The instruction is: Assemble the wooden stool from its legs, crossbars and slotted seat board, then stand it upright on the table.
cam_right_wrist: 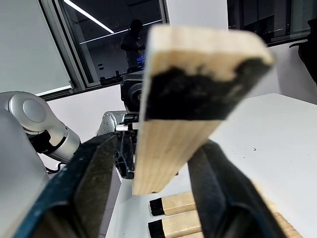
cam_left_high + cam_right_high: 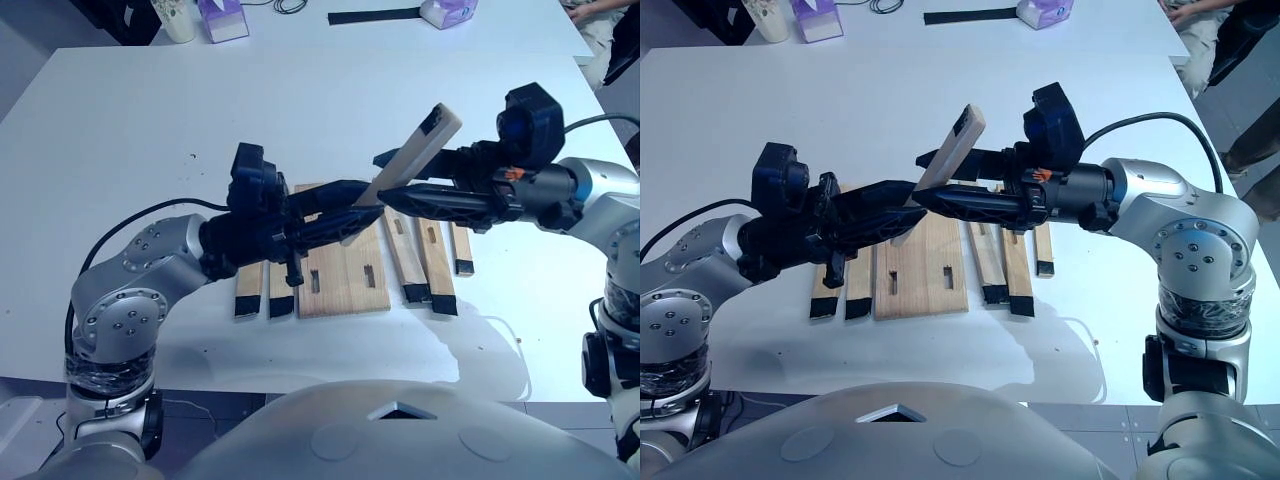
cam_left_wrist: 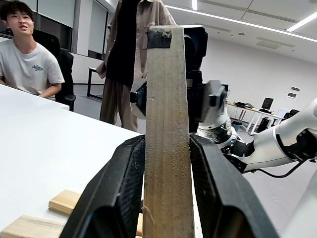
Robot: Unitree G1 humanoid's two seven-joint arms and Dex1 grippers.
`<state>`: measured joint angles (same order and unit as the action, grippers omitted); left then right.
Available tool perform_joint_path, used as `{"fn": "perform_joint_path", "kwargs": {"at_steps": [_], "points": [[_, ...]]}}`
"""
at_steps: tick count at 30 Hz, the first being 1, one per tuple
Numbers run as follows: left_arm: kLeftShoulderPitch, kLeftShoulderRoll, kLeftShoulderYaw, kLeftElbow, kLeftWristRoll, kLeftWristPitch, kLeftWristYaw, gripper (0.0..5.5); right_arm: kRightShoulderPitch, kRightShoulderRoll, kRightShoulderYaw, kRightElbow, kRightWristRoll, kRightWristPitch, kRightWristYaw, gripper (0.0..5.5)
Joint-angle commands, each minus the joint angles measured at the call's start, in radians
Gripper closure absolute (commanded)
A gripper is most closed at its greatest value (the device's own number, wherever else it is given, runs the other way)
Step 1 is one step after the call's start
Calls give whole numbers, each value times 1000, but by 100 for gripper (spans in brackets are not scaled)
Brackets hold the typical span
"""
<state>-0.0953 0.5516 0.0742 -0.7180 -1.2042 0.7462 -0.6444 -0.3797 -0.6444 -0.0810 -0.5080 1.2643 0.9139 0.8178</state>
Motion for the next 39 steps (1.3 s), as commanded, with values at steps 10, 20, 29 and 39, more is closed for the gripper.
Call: {"fn": "perform_joint_path", "kwargs": {"at_steps": [10, 20, 29, 39], "points": [[-18, 41, 15, 37, 7, -2, -1, 419, 34, -76, 50, -39, -89, -16, 99, 414], [15, 66, -19, 73, 131, 1, -4, 256, -30, -56, 33, 12, -189, -89, 44, 420], [91, 100, 15, 171, 343, -99, -39, 235, 70, -198, 118, -12, -510, -279, 216, 420], [147, 67, 10, 153, 429, -141, -6, 235, 215, -344, 55, 230, -744, -528, 410, 420]]}}
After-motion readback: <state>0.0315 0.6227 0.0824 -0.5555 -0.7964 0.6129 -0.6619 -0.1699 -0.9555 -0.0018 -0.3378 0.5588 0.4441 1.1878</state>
